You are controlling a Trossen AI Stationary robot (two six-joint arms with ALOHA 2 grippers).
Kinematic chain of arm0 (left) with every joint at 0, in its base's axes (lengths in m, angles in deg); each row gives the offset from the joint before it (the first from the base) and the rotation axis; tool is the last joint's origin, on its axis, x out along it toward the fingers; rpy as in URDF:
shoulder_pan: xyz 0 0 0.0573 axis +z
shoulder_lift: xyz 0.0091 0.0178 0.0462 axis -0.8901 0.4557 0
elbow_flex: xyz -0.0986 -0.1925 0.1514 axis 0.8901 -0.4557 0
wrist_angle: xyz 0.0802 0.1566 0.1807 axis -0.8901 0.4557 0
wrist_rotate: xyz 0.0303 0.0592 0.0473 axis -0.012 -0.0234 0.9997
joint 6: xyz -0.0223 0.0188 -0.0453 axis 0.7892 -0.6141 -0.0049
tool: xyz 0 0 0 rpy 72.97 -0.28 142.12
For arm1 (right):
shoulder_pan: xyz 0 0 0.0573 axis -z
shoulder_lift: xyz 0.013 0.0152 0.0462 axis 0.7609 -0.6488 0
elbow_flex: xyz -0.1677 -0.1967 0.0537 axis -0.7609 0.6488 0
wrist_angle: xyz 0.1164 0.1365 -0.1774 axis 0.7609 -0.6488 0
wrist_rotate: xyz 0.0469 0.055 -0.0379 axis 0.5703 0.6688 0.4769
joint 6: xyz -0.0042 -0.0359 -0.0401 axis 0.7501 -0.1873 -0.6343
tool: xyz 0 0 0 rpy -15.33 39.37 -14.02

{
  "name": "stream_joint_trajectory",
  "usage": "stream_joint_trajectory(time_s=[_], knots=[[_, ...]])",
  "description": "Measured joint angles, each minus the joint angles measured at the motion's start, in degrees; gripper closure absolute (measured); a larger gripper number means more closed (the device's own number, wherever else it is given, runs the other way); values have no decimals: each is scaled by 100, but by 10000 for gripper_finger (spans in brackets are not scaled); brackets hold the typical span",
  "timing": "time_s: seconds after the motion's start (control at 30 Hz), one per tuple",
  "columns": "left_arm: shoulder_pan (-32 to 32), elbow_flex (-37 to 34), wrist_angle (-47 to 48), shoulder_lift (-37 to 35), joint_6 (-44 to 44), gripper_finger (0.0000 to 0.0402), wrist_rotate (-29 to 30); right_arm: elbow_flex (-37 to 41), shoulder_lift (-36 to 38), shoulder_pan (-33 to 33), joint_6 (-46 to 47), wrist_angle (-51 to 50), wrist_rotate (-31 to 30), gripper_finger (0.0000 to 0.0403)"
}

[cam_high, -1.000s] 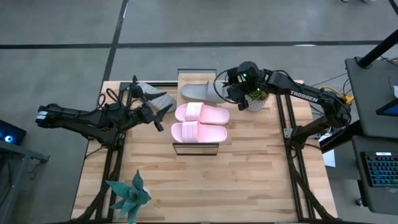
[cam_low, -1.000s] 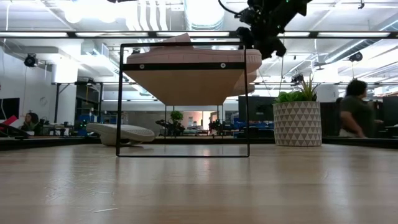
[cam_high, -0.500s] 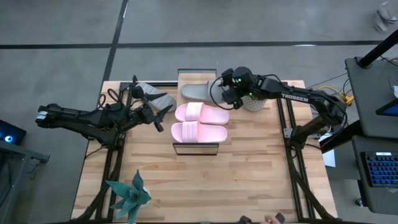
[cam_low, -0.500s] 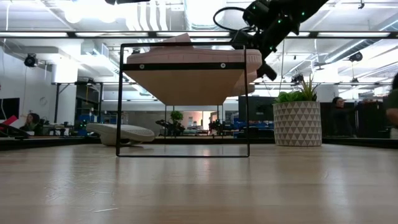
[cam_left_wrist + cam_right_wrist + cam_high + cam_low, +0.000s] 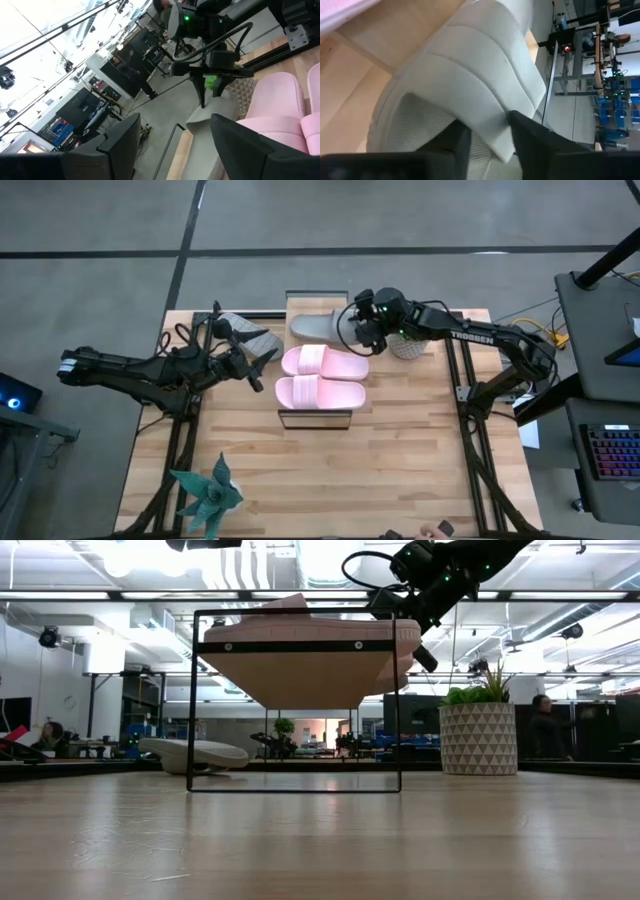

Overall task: Pick and place slides into the shelf
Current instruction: Put the bottom gray slipper on the shelf

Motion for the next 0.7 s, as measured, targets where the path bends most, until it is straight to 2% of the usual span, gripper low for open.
stream_joint_trajectory(time_s=[0.17, 0.2, 0.57, 0.7], knots=[[0, 0, -4, 0, -1, 175, -1, 9, 7, 0, -52, 28, 80, 377], [0, 0, -4, 0, 0, 175, -2, 9, 9, 1, -133, 26, 165, 384], [0, -2, -4, 0, 0, 175, -2, 11, 9, 6, -553, 271, 1003, 390], [1, -2, -4, 0, 0, 175, -2, 13, 9, 2, -640, 251, 1074, 391]])
